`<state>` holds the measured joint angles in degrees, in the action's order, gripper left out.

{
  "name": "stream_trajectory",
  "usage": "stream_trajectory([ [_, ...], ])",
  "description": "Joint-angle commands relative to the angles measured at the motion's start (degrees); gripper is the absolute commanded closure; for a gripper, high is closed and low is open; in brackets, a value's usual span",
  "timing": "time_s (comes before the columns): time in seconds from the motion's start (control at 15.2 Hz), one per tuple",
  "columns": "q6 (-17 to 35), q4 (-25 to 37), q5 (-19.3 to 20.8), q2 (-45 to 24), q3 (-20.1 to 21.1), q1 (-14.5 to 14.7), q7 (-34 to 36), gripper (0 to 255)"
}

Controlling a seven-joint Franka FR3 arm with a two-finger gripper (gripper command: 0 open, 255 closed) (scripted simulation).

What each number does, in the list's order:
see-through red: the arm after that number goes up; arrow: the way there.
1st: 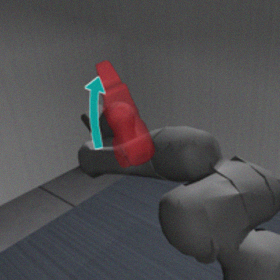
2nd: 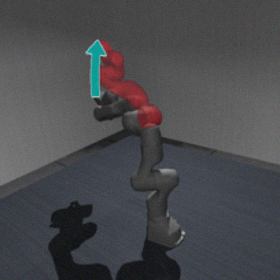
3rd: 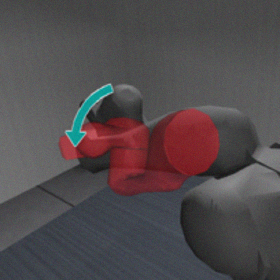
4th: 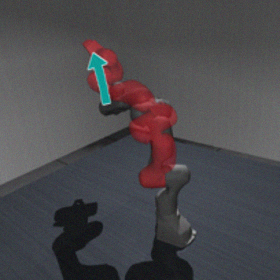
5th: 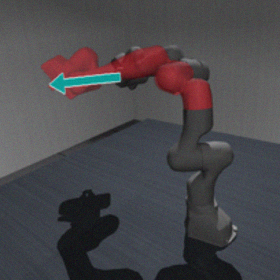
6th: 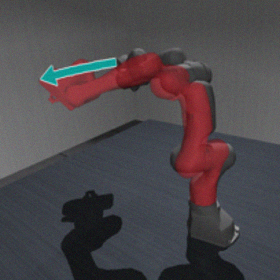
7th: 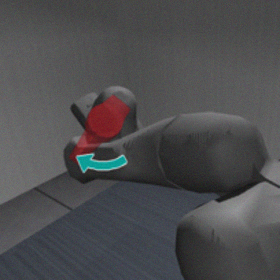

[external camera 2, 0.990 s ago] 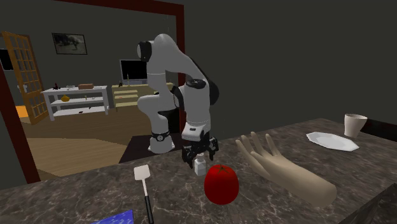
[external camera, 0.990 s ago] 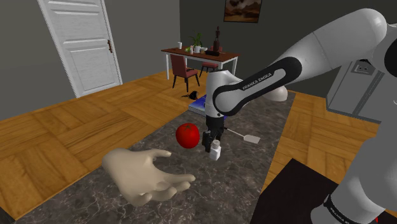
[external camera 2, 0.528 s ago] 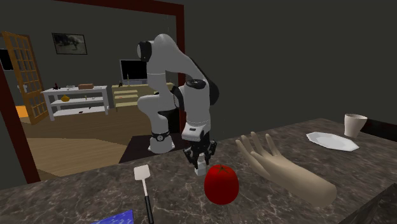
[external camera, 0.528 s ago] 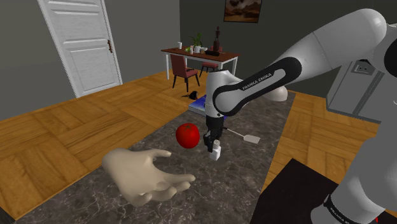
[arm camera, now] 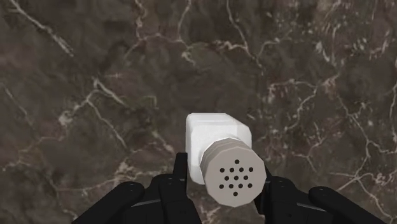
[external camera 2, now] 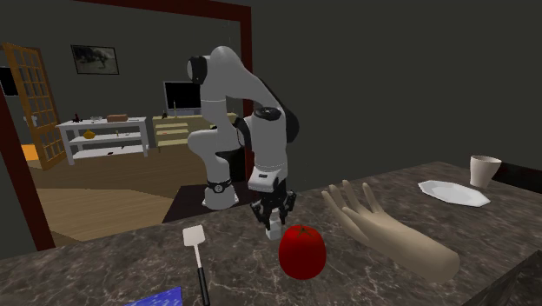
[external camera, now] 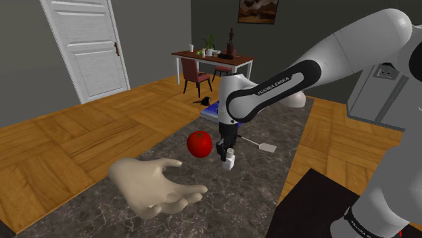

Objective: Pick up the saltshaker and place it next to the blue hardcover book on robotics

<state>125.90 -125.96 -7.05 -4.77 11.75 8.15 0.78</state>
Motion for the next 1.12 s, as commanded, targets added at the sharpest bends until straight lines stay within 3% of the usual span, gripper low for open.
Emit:
stream_trajectory([
  [0.0, -1.1, 0.4, -0.1, 0.7, 0.0, 0.0, 0.0, 255],
  [1.06, -13.1, 6.9, -0.5, 6.3, -0.2, -0.3, 0.6, 255],
])
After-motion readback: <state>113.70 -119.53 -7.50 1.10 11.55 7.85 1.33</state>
